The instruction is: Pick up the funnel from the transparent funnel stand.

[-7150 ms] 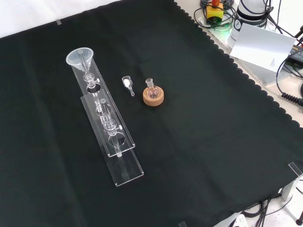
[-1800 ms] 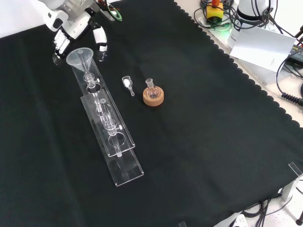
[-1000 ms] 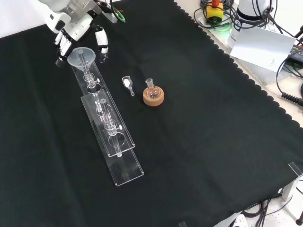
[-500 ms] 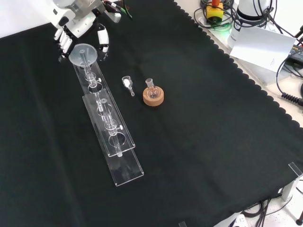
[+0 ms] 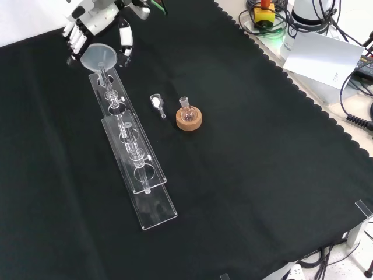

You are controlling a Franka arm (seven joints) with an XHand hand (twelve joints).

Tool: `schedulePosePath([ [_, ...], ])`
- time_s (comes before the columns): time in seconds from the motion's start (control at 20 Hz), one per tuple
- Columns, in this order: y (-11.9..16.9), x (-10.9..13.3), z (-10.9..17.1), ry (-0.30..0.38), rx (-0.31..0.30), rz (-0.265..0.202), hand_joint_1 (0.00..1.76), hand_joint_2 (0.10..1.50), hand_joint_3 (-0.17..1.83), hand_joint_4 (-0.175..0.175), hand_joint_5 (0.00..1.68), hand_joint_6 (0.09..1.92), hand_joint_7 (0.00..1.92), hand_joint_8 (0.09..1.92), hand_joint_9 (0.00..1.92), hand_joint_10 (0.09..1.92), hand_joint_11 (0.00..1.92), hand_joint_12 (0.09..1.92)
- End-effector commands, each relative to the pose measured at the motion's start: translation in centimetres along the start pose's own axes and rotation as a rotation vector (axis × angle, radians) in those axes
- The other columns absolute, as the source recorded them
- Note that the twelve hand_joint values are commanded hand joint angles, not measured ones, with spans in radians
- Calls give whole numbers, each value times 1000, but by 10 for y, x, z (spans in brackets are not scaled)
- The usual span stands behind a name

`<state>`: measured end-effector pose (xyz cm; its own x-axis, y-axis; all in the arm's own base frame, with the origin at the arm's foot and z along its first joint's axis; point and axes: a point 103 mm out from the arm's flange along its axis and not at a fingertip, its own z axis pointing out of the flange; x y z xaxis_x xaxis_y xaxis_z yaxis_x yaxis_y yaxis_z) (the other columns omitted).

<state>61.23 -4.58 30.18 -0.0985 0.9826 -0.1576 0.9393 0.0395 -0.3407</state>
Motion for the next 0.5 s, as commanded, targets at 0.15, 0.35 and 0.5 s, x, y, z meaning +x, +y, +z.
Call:
schedulePosePath([
  [0.15,-34,-8,-25,-2,-51,31,782,675,541,-42,525,148,418,864,542,635,297,1335],
  [0.35,-53,-11,-34,8,-72,54,782,671,553,-41,523,173,426,854,555,622,303,1329],
  [0.5,-72,-9,-40,8,-91,66,781,669,560,-41,518,188,431,849,562,616,305,1327],
])
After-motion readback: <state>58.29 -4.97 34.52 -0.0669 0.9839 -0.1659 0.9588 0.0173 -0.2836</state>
